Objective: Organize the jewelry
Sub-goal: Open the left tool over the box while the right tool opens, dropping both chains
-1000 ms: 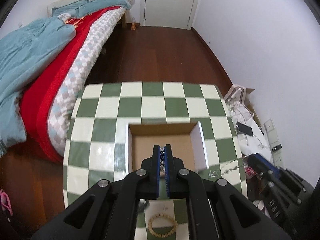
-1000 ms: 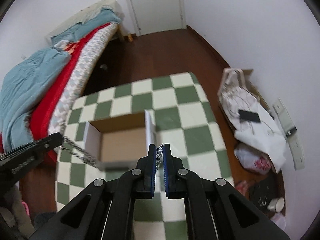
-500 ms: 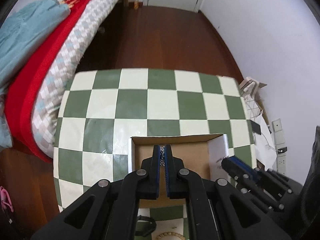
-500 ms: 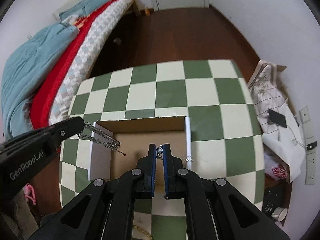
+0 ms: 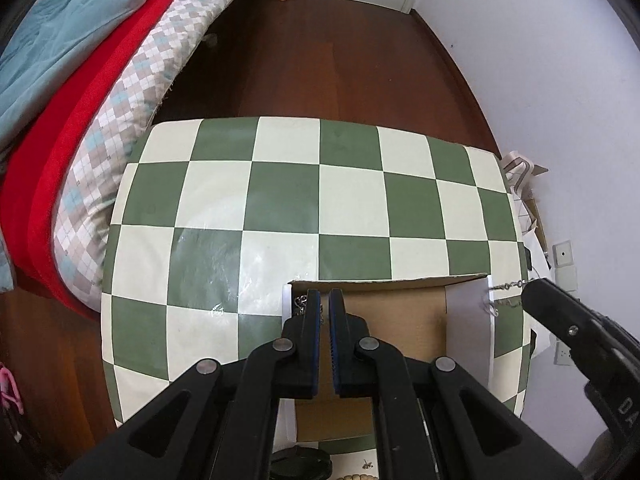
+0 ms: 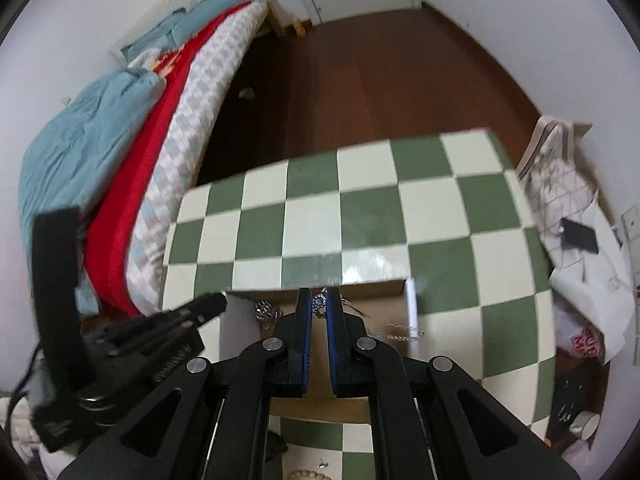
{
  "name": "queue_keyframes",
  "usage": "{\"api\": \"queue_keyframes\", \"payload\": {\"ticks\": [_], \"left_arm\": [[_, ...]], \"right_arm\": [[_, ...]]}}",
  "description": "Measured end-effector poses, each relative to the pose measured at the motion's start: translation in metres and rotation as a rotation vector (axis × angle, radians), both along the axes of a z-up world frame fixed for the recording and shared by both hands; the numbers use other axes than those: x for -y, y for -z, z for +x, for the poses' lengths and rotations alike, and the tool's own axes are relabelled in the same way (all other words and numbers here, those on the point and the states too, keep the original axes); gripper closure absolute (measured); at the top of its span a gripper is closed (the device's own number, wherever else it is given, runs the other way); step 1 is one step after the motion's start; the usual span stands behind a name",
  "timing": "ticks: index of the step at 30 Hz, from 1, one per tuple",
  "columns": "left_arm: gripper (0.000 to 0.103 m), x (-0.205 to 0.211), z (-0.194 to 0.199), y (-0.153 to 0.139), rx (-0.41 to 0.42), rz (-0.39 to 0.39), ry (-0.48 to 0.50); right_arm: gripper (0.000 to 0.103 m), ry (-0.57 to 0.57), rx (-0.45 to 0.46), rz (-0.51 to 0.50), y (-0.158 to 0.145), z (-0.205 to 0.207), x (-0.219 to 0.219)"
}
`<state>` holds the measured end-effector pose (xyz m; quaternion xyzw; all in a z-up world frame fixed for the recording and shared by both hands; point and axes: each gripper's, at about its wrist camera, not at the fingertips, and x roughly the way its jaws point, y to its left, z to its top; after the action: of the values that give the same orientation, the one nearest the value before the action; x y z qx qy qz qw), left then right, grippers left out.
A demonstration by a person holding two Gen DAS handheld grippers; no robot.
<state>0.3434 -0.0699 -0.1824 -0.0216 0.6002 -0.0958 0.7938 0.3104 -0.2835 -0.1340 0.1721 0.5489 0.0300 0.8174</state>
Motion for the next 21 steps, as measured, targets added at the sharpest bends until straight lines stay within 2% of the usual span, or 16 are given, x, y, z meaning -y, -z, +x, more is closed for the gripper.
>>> {"api": "queue_keyframes", "payload": {"ticks": [4, 6, 9, 12, 13, 14, 15, 16, 17, 18, 19, 21], "left_arm": [[0.101, 0.001, -0.001, -0.006, 0.01, -0.003, 0.004], [0.101, 0.001, -0.001, -0.008, 0.017, 0.0, 0.008], [0.097, 0.002, -0.003, -0.009, 0.032, 0.037, 0.007], [0.096, 0.0, -0.007, -0.007, 0.04, 0.065, -0.011], [0.094, 0.0, -0.008, -0.007, 0.051, 0.085, -0.012], [0.09, -0.001, -0.01, -0.008, 0.066, 0.111, -0.013], [0.071, -0.004, -0.013, -0.01, 0.092, 0.145, -0.026], [0.036, -0.008, -0.015, -0.012, 0.113, 0.164, -0.04], [0.019, -0.011, -0.016, -0.013, 0.13, 0.175, -0.052], [0.005, -0.016, -0.019, -0.015, 0.148, 0.181, -0.068], [0.005, -0.02, -0.022, -0.016, 0.163, 0.187, -0.078], [0.004, -0.025, -0.027, -0.016, 0.173, 0.214, -0.088]], "right_arm": [[0.096, 0.004, -0.025, -0.029, 0.005, 0.002, 0.001], [0.096, 0.011, -0.037, 0.002, 0.006, -0.001, 0.003], [0.096, 0.014, 0.009, -0.025, -0.005, -0.007, 0.002], [0.094, -0.016, -0.051, -0.058, 0.007, -0.001, -0.001], [0.092, -0.022, -0.093, -0.064, 0.017, 0.003, -0.001], [0.075, -0.021, -0.136, -0.076, 0.028, 0.005, 0.002], [0.063, -0.015, -0.149, -0.091, 0.034, 0.004, 0.004], [0.041, -0.009, -0.148, -0.11, 0.038, 0.002, 0.006], [0.027, -0.007, -0.149, -0.136, 0.042, -0.002, 0.008], [0.025, -0.005, -0.152, -0.153, 0.045, -0.005, 0.009], [0.025, -0.002, -0.15, -0.171, 0.047, -0.01, 0.01], [0.015, -0.002, -0.157, -0.199, 0.052, -0.018, 0.011]]}}
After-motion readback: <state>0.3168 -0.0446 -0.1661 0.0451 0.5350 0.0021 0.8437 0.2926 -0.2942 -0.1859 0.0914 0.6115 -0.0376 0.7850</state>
